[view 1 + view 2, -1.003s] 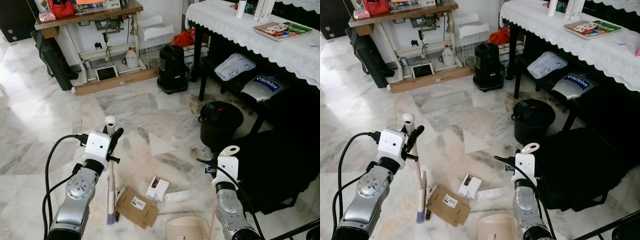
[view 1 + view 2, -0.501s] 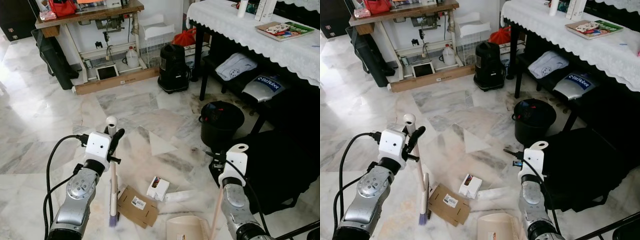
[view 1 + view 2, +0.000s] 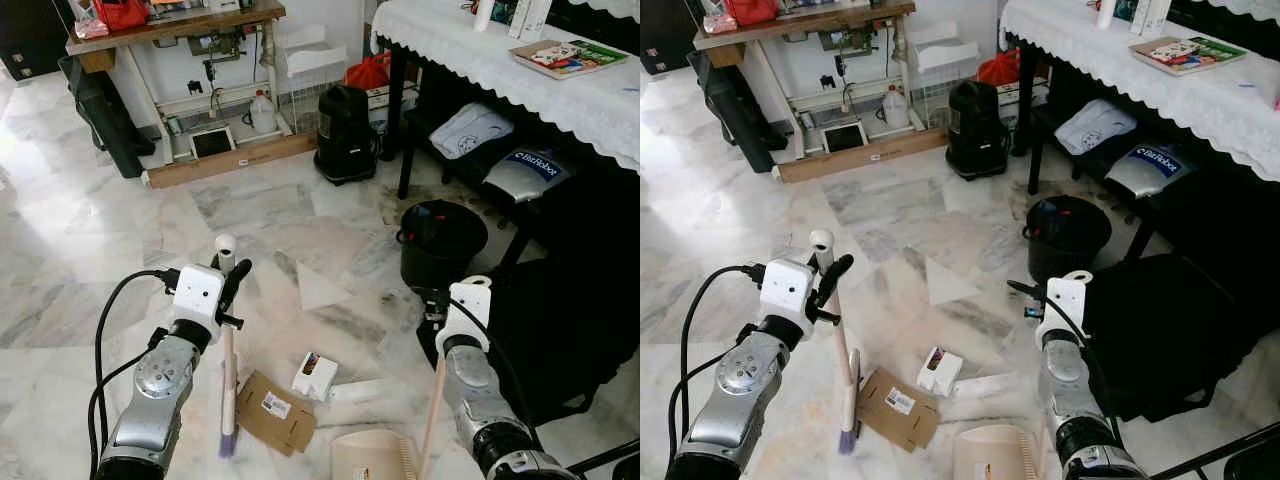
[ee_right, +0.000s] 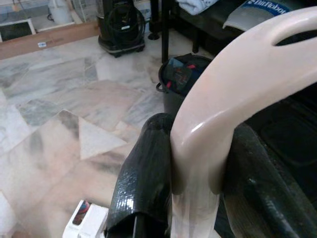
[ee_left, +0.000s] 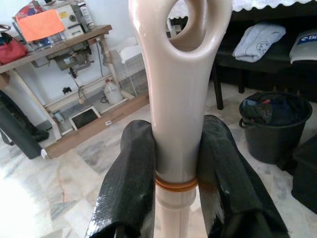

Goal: Sweep floor

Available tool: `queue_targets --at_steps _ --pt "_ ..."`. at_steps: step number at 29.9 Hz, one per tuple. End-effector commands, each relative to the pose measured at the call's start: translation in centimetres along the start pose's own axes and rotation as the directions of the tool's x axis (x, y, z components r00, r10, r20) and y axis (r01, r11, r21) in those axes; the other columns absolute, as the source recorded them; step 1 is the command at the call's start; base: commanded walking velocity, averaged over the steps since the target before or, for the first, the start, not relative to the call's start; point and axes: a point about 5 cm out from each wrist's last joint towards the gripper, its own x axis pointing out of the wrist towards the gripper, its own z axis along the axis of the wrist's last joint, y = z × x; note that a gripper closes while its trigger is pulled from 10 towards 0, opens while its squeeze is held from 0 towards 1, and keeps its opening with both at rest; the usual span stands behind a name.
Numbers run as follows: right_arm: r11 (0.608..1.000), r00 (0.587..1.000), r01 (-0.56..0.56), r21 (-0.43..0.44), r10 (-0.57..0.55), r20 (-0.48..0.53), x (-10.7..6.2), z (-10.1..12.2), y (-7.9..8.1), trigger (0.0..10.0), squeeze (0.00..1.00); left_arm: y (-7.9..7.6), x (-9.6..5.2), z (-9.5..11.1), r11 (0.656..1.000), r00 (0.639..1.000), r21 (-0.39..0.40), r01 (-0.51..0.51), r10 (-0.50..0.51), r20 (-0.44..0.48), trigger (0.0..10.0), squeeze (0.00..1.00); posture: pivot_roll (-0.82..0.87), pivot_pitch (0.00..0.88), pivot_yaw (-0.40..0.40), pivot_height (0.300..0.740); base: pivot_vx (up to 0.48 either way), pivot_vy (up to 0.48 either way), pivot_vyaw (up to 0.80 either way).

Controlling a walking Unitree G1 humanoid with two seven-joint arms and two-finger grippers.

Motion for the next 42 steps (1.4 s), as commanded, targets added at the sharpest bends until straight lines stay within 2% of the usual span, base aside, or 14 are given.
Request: queue_targets --at_steps 1,5,10,20,32,34,42 --pt "1.000 0.978 -0.013 0.002 0.013 -0.207 -1.3 -4.0 0.3 10.0 0.00 0.4 0.4 1.0 1.000 0.999 0.010 -0.010 0.009 0.041 10.0 0.00 0.13 0.058 0.087 0.740 0.000 0.000 0.00" --pt "1.000 0.969 -0.015 0.010 0.018 -0.248 -1.3 -4.1 0.4 10.0 0.00 0.3 0.5 1.0 1.000 0.999 0.008 -0.005 0.005 0.038 10.0 0.00 0.13 0.059 0.086 0.740 0.000 0.000 0.00" --pt "1.000 0.974 -0.003 0.027 0.009 -0.225 -1.1 -3.4 0.2 10.0 0.00 0.3 0.5 1.0 1.000 0.999 0.006 -0.005 0.004 0.037 10.0 0.00 0.13 0.056 0.085 0.740 0.000 0.000 0.00" --pt "0.999 0.999 0.029 0.041 -0.030 0.028 -0.8 0.2 0.2 10.0 0.00 0.1 0.6 1.1 1.000 0.999 0.005 -0.005 0.005 0.046 10.0 0.00 0.12 0.040 0.084 0.740 0.000 0.000 0.00" --pt "0.998 0.997 0.040 0.057 -0.043 0.057 -1.2 -0.3 0.1 10.0 0.00 0.0 0.6 1.1 1.000 0.998 0.003 -0.006 0.006 0.056 10.0 0.00 0.12 0.032 0.081 0.740 0.000 0.000 0.00" --pt "0.996 0.992 0.040 0.081 -0.049 0.115 -1.2 0.5 0.0 10.0 0.00 0.1 0.6 1.2 1.000 0.998 0.004 -0.014 0.014 0.061 10.0 0.00 0.12 0.028 0.079 0.740 0.000 0.000 0.00" --pt "0.991 0.972 0.048 0.124 -0.075 0.223 -0.9 3.0 -0.5 10.0 0.00 0.1 0.6 1.2 1.000 0.998 0.004 -0.019 0.019 0.065 10.0 0.00 0.12 0.023 0.076 0.740 0.000 0.000 0.00"
